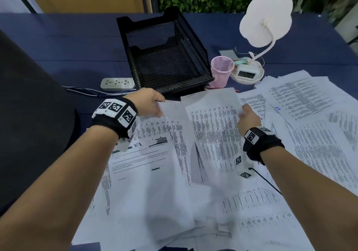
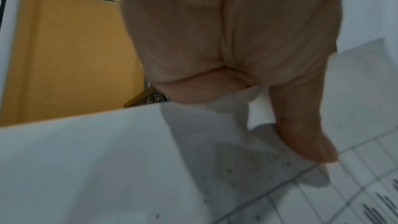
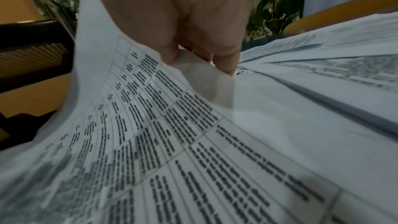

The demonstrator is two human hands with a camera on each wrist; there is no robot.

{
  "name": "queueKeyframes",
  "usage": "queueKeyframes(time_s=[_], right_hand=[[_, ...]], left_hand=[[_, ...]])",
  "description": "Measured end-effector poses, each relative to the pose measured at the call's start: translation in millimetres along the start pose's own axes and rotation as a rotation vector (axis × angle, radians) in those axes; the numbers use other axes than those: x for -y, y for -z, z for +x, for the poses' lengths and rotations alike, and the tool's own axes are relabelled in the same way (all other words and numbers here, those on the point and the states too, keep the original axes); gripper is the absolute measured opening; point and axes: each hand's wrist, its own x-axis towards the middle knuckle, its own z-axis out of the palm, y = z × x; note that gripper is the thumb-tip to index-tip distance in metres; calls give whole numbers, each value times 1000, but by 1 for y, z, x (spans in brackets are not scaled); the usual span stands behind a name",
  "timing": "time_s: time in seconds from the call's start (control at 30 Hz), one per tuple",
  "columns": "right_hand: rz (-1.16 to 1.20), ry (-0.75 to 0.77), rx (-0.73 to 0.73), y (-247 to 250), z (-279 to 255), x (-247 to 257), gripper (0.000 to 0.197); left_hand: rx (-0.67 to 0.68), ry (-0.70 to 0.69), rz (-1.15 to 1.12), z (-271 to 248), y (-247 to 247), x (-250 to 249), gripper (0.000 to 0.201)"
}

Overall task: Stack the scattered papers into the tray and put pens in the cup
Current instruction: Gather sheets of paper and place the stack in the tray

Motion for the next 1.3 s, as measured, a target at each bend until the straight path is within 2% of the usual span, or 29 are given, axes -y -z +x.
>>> queueKeyframes(time_s=[0.1,0.2,0.27,0.3,0.43,0.53,0.63,0.7,0.8,0.93,1.07,1.1,1.13,1.17,1.23,1.3], right_hand=[[32,32,-40,8,5,-2,18],[67,81,58,7,5,-3,20],[56,117,94,6,0,-5,23],[60,131,64,7,-3,-6,22],[132,141,-229,22,-4,-10,18],[234,164,-288,35,0,-10,11],[223,146,-119,36,7,-11,11],[226,140,53,31,9,-13,18],[202,108,233,23,0,-15,10],[331,29,300,8,-14,-17,6],[584,-114,346,8,-30,-5,20],[618,-144,362,7,-31,-4,35],[585,-127,371,9,-35,-3,46],[493,-61,368,7,-35,-5,48],[371,36,364,4,-33,-10,38],[312,32,341,1,-31,-15,30]], left_hand=[[33,11,-26,0,3,-5,14],[54,-10,-117,0,1,-13,15],[63,-34,-98,2,-4,-19,18],[65,-39,-69,2,-6,-23,21],[45,-36,72,7,-11,-35,42],[63,-28,50,10,-14,-36,46],[37,-65,-37,12,-19,-38,27],[-11,-91,-58,12,-22,-42,29],[-101,-72,-35,15,-30,-49,24],[-265,-20,-32,21,-40,-60,31],[-303,27,-101,27,-52,-75,27],[-305,37,-105,29,-55,-78,26],[-306,49,-108,30,-58,-81,27],[-303,46,-125,32,-62,-83,29],[-307,-43,-158,34,-69,-83,44],[-356,-153,-122,32,-75,-78,62]])
